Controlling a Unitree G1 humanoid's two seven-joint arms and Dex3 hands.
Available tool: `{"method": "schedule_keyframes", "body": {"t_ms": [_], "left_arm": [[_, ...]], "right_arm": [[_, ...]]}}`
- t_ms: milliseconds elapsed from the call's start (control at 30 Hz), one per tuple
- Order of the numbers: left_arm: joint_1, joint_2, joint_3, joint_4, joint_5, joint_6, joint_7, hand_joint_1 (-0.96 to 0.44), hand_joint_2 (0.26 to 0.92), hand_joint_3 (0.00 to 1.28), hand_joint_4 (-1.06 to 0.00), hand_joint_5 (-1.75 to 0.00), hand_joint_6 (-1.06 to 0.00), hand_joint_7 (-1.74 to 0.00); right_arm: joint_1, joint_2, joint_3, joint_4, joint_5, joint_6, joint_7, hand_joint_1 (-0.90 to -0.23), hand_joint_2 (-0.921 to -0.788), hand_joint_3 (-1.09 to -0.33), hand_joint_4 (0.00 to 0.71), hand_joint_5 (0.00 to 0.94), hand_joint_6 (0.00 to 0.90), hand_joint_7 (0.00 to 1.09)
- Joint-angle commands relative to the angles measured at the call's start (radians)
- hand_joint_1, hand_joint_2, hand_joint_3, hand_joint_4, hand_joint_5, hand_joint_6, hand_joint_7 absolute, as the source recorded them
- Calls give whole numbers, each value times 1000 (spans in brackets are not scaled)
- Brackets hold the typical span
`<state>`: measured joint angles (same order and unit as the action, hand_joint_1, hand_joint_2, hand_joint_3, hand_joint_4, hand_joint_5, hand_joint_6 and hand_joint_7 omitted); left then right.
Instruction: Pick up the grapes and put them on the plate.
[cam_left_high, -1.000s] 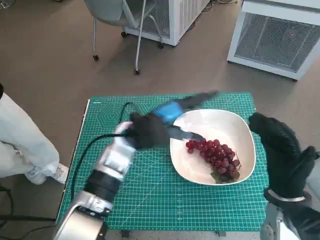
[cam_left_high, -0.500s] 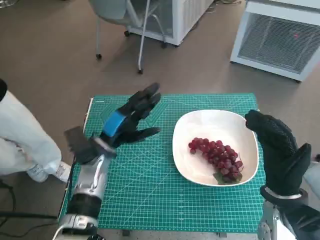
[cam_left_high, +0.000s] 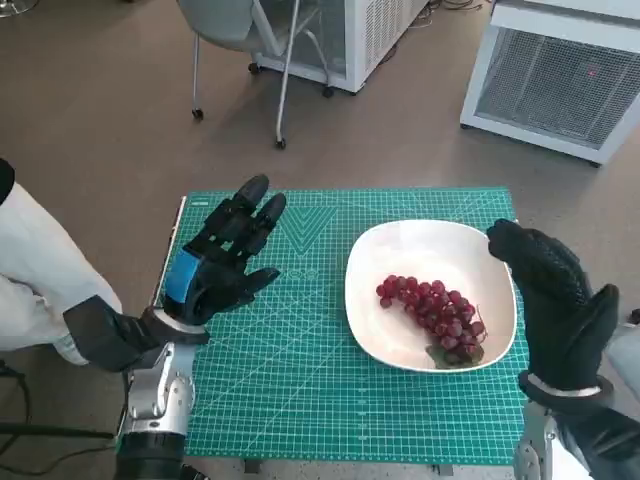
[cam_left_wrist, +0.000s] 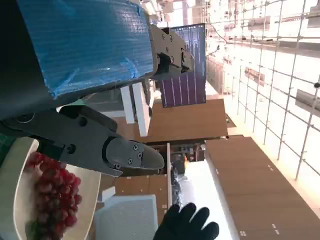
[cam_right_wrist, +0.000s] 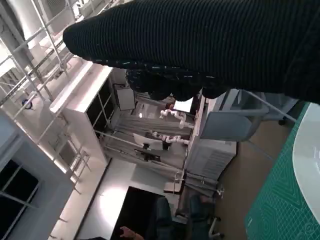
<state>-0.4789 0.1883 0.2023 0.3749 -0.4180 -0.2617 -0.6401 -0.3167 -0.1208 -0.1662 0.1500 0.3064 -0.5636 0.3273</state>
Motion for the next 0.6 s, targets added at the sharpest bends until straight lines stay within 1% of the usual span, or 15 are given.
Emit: {"method": "schedule_keyframes", "body": {"t_ms": [33, 267, 600], "left_arm": [[46, -5, 2, -63, -10, 24, 20, -244, 921, 179, -223, -2, -311, -29], [69, -10, -6, -91, -1, 32, 40, -259, 921, 198, -220, 0, -302, -25], [93, -18, -19, -113, 2, 35, 54, -289, 921, 210, -224, -2, -302, -25]], "right_arm": [[12, -3, 5, -2, -17, 19, -8, -492, -921, -535, 489, 4, 196, 596], [12, -3, 9, -4, -22, 21, -11, -489, -921, -537, 493, 6, 193, 601], [14, -8, 8, -10, -16, 24, -2, -490, -921, -537, 494, 6, 191, 606]]}}
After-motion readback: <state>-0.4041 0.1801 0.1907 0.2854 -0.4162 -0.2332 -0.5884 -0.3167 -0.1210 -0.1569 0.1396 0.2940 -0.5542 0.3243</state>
